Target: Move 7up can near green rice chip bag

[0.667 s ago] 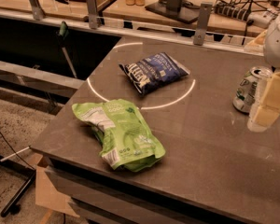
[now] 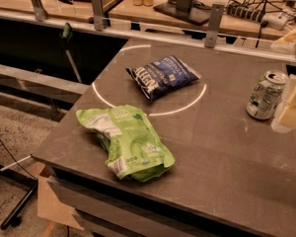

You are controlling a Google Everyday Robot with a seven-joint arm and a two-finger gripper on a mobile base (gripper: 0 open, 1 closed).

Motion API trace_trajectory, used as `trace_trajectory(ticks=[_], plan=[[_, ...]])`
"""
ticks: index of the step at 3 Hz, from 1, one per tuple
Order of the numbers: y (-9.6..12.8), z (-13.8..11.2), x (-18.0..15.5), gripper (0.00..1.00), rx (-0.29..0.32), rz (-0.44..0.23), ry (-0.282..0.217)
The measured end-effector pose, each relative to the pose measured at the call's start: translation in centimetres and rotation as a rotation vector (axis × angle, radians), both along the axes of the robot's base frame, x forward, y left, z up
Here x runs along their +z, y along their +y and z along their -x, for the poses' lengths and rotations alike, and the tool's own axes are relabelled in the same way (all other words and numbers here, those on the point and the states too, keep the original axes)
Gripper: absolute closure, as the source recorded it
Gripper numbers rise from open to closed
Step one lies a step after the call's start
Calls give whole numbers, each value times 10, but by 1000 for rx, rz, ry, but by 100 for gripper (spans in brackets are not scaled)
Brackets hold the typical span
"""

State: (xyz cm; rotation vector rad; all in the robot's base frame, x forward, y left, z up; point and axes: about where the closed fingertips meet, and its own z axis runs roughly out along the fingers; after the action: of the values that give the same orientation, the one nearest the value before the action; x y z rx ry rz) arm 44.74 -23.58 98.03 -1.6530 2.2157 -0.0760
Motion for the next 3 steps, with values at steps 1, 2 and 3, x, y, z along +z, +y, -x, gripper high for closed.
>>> trace_trajectory(ticks=[1,2,3], plan=[[-31,-17,2,0,-46,-106,-54],[-54,-29,-12,0,-96,-247,-89],[-80,-42,-27,0,-144,-435,-129]])
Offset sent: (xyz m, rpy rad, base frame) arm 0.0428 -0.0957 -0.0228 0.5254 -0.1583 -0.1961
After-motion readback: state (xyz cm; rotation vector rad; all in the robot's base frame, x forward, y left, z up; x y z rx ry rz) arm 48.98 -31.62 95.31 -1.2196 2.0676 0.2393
